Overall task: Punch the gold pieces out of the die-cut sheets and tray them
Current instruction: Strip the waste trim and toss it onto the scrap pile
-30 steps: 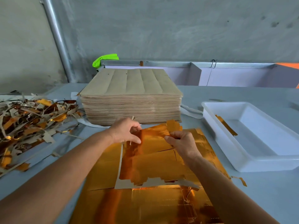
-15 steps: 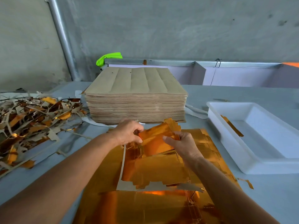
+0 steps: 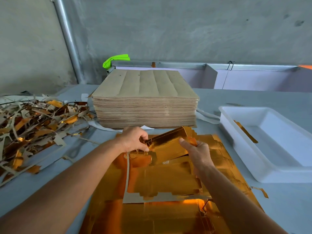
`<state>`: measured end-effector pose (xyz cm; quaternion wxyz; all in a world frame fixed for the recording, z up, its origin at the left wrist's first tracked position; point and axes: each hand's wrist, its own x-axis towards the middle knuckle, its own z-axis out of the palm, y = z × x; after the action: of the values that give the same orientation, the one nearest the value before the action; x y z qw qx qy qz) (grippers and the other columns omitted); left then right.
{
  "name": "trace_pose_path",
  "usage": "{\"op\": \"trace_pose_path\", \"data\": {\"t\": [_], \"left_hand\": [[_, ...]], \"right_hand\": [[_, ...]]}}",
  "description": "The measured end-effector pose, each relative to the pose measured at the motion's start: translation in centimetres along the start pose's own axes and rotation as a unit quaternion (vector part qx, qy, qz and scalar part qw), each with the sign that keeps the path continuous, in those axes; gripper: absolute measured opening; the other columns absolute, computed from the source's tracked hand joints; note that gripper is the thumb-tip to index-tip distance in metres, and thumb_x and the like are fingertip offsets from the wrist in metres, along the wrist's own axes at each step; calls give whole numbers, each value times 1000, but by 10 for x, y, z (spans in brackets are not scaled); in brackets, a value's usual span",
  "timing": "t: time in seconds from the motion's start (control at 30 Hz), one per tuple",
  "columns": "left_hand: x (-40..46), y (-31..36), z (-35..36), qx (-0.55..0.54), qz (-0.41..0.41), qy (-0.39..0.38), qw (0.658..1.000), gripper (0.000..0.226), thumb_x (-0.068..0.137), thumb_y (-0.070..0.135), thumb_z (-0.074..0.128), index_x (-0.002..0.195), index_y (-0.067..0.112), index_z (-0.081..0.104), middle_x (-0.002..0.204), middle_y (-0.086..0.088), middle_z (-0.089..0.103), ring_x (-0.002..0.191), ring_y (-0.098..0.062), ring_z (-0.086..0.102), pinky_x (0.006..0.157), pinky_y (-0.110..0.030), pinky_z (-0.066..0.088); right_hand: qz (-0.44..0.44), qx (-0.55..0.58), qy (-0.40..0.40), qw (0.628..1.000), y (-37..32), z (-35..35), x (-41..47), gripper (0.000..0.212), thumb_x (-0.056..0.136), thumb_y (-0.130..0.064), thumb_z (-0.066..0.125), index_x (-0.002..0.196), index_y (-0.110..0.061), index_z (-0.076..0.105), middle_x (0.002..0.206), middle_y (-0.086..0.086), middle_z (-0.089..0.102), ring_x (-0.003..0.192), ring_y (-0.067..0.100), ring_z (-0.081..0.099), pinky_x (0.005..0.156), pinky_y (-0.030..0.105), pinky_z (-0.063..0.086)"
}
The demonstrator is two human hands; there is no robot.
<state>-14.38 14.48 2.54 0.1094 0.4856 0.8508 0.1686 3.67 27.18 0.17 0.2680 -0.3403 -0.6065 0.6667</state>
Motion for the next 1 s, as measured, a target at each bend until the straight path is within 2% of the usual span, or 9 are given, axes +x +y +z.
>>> {"op": "trace_pose_path", "data": {"t": [0.07, 0.13, 0.2, 0.33, 0.4, 0.53, 0.67, 0.83, 1.0], "left_hand": [[-1, 0, 0, -5, 15, 8, 1000, 19, 74, 28, 79, 76, 31, 60, 79, 16, 55, 87, -13, 52, 90, -39, 42], [0, -2, 0, -11, 23, 18, 1000, 12, 77, 26, 77, 84, 25, 68, 79, 16, 57, 85, -10, 54, 92, -37, 42], [0, -2, 1, -18, 22, 22, 999, 14, 81, 23, 73, 94, 18, 71, 85, 14, 61, 87, -8, 57, 95, -36, 43], [0, -1, 2, -44, -1, 16, 999, 17, 92, 23, 61, 102, 14, 70, 102, 5, 66, 95, -11, 60, 95, -34, 45], [1, -1, 4, -66, -18, 13, 998, 17, 94, 24, 57, 102, 15, 69, 101, 5, 65, 95, -12, 59, 90, -32, 46], [0, 1, 9, -72, -17, -1, 997, 5, 91, 25, 62, 86, 25, 64, 93, 9, 61, 91, -9, 57, 74, -22, 39], [0, 4, 15, -86, -10, 16, 996, 13, 86, 24, 68, 97, 17, 68, 94, 9, 59, 93, -10, 56, 79, -25, 38], [0, 2, 17, -88, -9, 37, 995, 17, 83, 24, 71, 98, 16, 69, 100, 5, 63, 97, -12, 57, 81, -25, 40], [0, 0, 15, -30, 11, 40, 999, 17, 88, 22, 67, 104, 19, 70, 105, 2, 67, 104, -16, 54, 97, -37, 43]], "right_hand": [[-9, -16, 19, 1000, 1, -1, 1, 29, 84, -30, 70, 67, -13, 53, 88, 27, 64, 86, 41, 61, 89, 47, 50], [-16, -31, 28, 999, 0, -2, 1, 31, 82, -33, 71, 64, -14, 53, 81, 20, 62, 80, 37, 58, 86, 47, 52], [-12, -27, 16, 999, -2, -3, 1, 30, 84, -35, 68, 65, -15, 55, 81, 17, 65, 88, 35, 63, 92, 50, 49], [-11, 10, -32, 999, -11, -7, -1, 30, 85, -43, 63, 89, -14, 66, 85, 8, 74, 85, 25, 71, 82, 42, 53], [-17, 14, -57, 998, -14, -7, -2, 26, 84, -34, 67, 92, -10, 66, 90, 9, 74, 89, 28, 70, 75, 40, 57], [6, 7, -18, 1000, -12, -2, 1, 18, 87, -24, 67, 87, -5, 66, 100, 18, 70, 102, 36, 62, 100, 55, 42], [41, 33, 44, 998, -10, 2, 10, 19, 87, -30, 68, 85, -13, 60, 99, 13, 69, 101, 33, 61, 100, 55, 41], [63, 55, 112, 990, -6, 10, 15, 23, 85, -29, 71, 75, -18, 53, 85, 10, 64, 89, 33, 62, 87, 50, 50], [42, 15, 106, 993, -6, 7, 18, 22, 87, -28, 68, 76, -12, 57, 102, 26, 67, 99, 44, 63, 88, 56, 51]]}}
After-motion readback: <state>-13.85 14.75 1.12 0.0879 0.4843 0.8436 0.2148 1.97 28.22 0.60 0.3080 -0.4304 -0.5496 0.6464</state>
